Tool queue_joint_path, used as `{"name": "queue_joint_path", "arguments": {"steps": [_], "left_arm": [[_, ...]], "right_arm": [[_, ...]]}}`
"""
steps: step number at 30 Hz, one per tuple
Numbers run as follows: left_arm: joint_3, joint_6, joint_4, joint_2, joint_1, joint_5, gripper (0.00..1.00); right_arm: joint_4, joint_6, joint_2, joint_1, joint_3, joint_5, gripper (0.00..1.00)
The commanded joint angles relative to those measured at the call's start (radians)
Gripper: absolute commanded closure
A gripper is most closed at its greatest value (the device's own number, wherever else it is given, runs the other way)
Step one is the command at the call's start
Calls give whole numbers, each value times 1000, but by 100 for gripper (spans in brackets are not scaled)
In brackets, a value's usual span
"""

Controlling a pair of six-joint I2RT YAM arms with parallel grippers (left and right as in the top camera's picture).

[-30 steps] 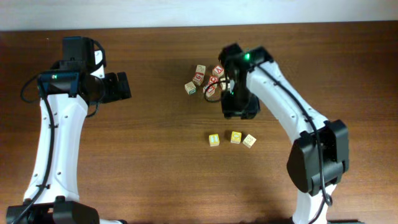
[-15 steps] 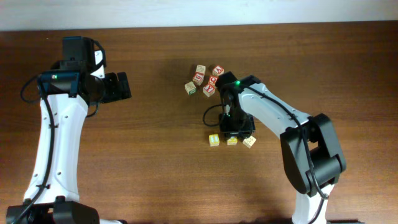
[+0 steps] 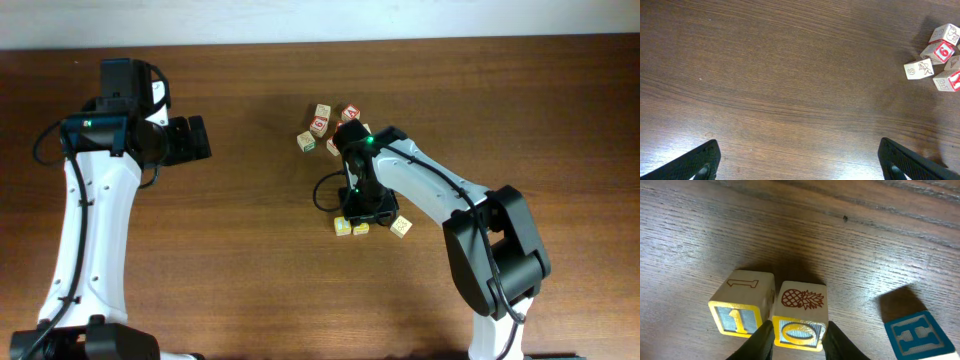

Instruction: Rotate 3 blocks

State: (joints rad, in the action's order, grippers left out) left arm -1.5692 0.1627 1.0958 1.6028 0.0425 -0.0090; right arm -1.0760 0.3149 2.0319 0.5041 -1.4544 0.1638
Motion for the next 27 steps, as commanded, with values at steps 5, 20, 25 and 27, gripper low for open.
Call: {"name": "queue_joint_path", "arguments": {"steps": [5, 20, 25, 27], "left_arm": [[-16, 13, -2, 2, 6, -6, 1], [-16, 13, -2, 2, 6, -6, 1], [-16, 13, -2, 2, 6, -6, 1], [-16, 12, -2, 2, 6, -6, 1]], "right_arm": [[32, -12, 0, 6, 5, 10, 68], [-163, 262, -210, -198, 85, -124, 54], [-7, 297, -210, -196, 211, -120, 55], [17, 297, -208, -196, 211, -120, 55]]}}
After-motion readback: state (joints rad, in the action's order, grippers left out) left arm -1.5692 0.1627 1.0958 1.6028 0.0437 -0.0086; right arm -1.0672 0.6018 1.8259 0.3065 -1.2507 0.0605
